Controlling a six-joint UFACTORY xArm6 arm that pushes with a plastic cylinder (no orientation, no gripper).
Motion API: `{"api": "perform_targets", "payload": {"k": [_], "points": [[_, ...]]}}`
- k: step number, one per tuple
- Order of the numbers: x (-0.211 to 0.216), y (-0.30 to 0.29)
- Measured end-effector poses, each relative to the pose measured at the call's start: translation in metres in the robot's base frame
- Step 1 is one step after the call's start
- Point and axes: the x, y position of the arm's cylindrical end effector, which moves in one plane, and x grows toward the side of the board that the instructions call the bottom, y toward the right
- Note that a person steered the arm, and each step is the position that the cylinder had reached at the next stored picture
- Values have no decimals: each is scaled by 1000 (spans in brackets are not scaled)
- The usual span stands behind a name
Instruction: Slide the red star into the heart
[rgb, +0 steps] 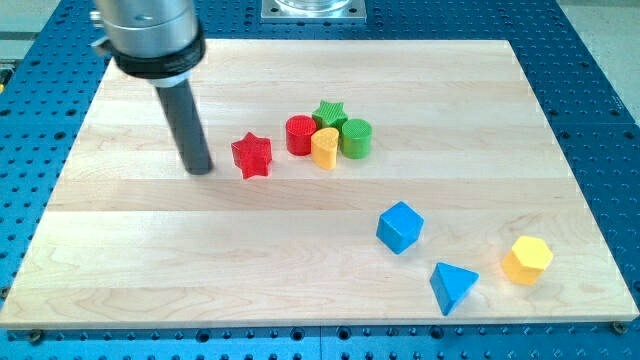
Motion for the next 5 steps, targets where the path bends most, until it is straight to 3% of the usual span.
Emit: {"api": "perform_targets", "payload": {"k": [1, 3, 5], "points": [[0, 27], [-18, 15], [-6, 73]]}}
